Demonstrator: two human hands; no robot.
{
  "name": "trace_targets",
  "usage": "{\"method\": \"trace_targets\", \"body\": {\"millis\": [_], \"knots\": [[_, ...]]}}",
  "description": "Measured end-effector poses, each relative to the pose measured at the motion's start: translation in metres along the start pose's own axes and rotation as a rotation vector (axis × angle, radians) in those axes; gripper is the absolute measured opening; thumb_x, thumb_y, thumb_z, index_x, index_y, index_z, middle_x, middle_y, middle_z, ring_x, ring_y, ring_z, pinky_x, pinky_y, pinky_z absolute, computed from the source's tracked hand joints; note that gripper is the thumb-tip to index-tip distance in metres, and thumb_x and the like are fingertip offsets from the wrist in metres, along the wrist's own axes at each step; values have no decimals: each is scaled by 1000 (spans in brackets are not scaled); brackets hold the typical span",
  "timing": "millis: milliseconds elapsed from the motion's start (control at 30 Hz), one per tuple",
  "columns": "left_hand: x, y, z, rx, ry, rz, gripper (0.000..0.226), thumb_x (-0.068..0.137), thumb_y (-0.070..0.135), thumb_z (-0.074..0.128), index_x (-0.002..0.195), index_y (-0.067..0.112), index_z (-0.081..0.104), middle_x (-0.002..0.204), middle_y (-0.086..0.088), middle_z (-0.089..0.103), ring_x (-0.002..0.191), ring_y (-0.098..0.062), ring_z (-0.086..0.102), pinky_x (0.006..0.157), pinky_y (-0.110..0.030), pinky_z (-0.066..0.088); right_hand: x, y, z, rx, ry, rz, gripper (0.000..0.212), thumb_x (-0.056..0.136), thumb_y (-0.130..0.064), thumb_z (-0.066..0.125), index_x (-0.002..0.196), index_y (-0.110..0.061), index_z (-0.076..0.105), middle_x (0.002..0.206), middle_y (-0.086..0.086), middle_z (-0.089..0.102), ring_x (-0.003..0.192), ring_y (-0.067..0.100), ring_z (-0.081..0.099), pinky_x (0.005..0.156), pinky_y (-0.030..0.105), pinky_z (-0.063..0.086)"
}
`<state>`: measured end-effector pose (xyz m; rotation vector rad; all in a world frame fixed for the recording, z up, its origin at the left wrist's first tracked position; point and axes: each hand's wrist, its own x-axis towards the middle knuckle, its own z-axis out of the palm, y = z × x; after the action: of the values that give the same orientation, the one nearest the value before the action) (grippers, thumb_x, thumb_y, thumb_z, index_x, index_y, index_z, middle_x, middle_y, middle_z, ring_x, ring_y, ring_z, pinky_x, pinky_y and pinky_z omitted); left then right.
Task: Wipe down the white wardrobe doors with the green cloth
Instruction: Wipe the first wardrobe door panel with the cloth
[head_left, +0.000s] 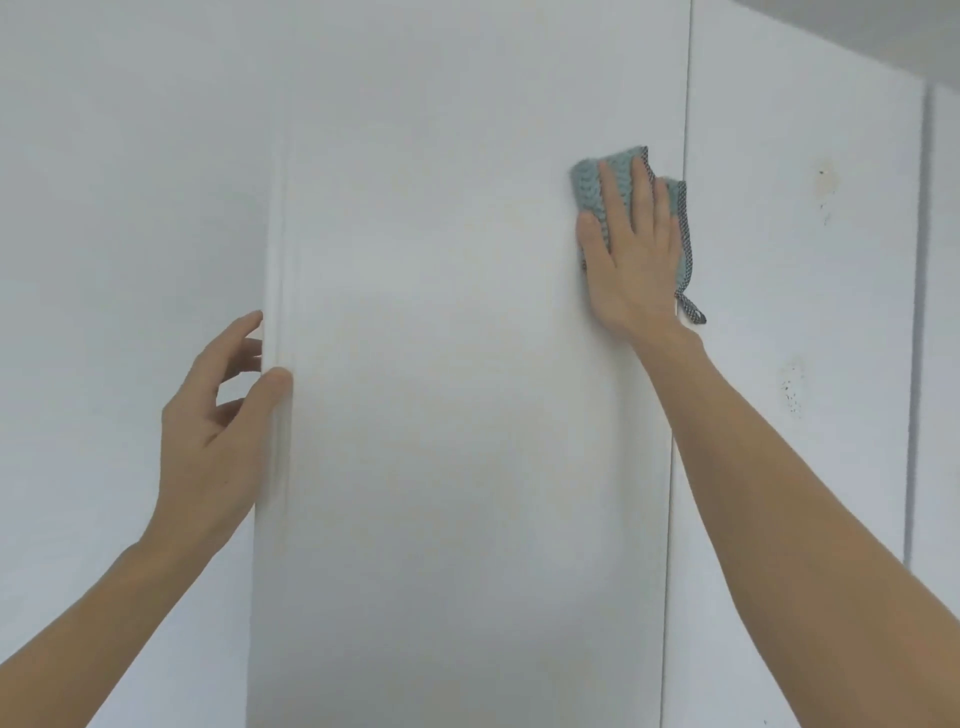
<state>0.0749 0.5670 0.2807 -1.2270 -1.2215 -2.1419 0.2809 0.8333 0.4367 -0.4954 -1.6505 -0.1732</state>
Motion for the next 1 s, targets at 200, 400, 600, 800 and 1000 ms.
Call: {"method": "trace_targets", "body": {"millis": [200, 400, 600, 800, 1000], "knots": [[28, 10, 12, 33, 18, 53, 44, 103, 11, 58, 136, 40, 65, 131, 6, 66, 115, -5, 60, 86, -27, 49, -79, -3, 16, -13, 60, 6, 56, 108, -46, 24, 162, -38, 14, 172, -5, 4, 158, 17, -3, 128, 43, -1], [32, 11, 16, 55, 35, 62, 39, 105, 15, 60, 134, 41, 64, 122, 6, 64, 102, 7, 58, 74, -9, 52, -80, -4, 18, -37, 3, -79, 56, 105, -50, 21, 161, -42, 17, 172, -9, 4, 158, 15, -5, 128, 39, -2], [64, 23, 17, 149, -83, 87, 44, 102, 35, 62, 131, 66, 51, 128, 11, 59, 113, -4, 55, 86, -29, 47, 100, -22, -17, 6, -2, 1, 54, 109, -50, 26, 161, -45, 12, 172, -9, 0, 158, 19, -4, 127, 45, -2], [90, 37, 20, 175, -108, 83, 44, 107, 32, 56, 136, 64, 52, 129, 13, 59, 109, -1, 56, 90, -28, 48, 161, -59, -18, -15, 22, 69, 57, 108, -50, 20, 163, -39, 8, 172, -4, -3, 158, 23, -6, 127, 45, -6], [94, 40, 14, 178, -144, 53, 43, 105, 38, 57, 134, 69, 50, 128, 11, 61, 110, 2, 56, 87, -24, 47, 160, -139, 5, -35, 15, -101, 57, 108, -49, 21, 163, -39, 8, 172, -3, -2, 158, 24, -6, 127, 45, -6]]}}
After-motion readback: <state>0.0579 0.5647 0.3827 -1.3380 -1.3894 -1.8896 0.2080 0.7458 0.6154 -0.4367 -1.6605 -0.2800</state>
